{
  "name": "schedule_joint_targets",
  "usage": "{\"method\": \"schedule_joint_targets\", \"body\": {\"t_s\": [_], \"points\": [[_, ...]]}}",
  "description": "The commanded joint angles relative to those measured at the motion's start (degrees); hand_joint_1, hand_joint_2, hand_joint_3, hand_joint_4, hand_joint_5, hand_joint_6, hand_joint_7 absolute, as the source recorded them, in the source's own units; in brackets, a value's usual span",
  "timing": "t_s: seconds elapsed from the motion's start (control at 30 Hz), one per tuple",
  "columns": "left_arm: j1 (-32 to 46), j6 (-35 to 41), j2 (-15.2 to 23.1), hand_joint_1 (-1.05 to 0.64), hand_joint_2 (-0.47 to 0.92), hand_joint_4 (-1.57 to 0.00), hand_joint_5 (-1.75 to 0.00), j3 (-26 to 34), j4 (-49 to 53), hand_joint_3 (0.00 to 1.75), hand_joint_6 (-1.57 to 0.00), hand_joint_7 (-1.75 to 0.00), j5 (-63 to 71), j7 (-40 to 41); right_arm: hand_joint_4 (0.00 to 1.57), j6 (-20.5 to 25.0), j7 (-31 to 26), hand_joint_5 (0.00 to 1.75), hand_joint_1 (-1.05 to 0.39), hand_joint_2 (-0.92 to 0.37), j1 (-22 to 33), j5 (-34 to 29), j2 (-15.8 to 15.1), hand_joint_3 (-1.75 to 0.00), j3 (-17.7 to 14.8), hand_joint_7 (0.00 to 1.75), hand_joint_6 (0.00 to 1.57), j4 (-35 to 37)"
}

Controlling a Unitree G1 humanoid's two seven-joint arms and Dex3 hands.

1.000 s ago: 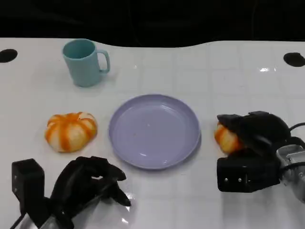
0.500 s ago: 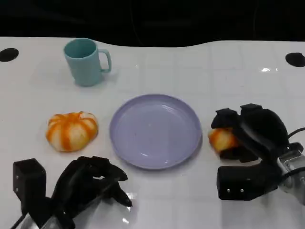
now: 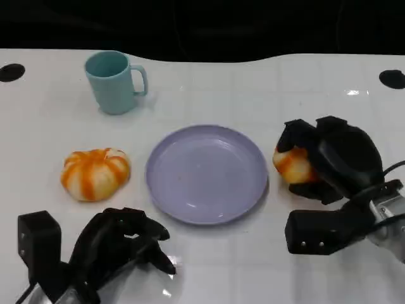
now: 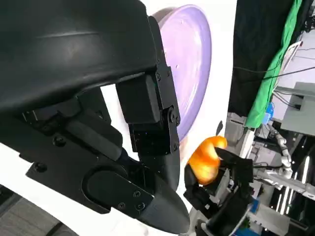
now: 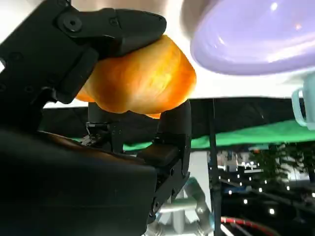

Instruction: Grasp the bread from the table and place it into the plate.

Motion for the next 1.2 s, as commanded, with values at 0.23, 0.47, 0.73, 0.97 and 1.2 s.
{"method": "schedule_joint_targets", "body": {"t_s": [0.23,0.47,0.73,0.97,1.2], "points": [[1.09,-0.13,0.19,-1.05,0.79,-1.50,-0.59,0.26,1.09,0.00,-1.57,-0.20,0.33,0.57,0.95,-2.96,2.23,1.75,-0.14,-0.30,-1.76,3.37,-1.25,-1.29,-3.06,1.75,0.70,-7.37],[1.35,0.53,0.43,-1.05,0.78,-1.51,-0.60,-0.04,0.51,0.00,-1.57,-0.23,0.66,1.45,0.99,-2.10,5.81,1.75,-0.17,-0.27,-2.13,3.81,1.12,-1.34,-2.89,1.75,0.75,-12.12],[1.70,-0.05,0.64,-1.05,0.79,-1.51,-0.60,-0.22,0.18,0.00,-1.57,-0.22,0.99,1.46,0.97,-2.33,10.72,1.75,-0.24,-0.37,-6.35,2.32,5.96,-1.15,-0.12,1.61,0.77,-9.92],[1.99,-0.59,0.60,-1.05,0.79,-1.51,-0.60,-0.49,0.16,0.00,-1.57,-0.23,1.49,1.84,0.97,-5.42,11.80,1.75,-0.24,-0.40,-8.96,2.83,8.97,-1.25,1.62,1.74,0.75,-3.97],[2.01,-0.49,0.55,-1.05,0.79,-1.51,-0.60,-0.70,-0.02,0.00,-1.57,-0.23,1.47,2.01,0.99,-6.24,11.69,1.75,-0.22,-0.39,-11.10,2.82,11.15,-1.27,2.65,1.60,0.80,0.93]]}}
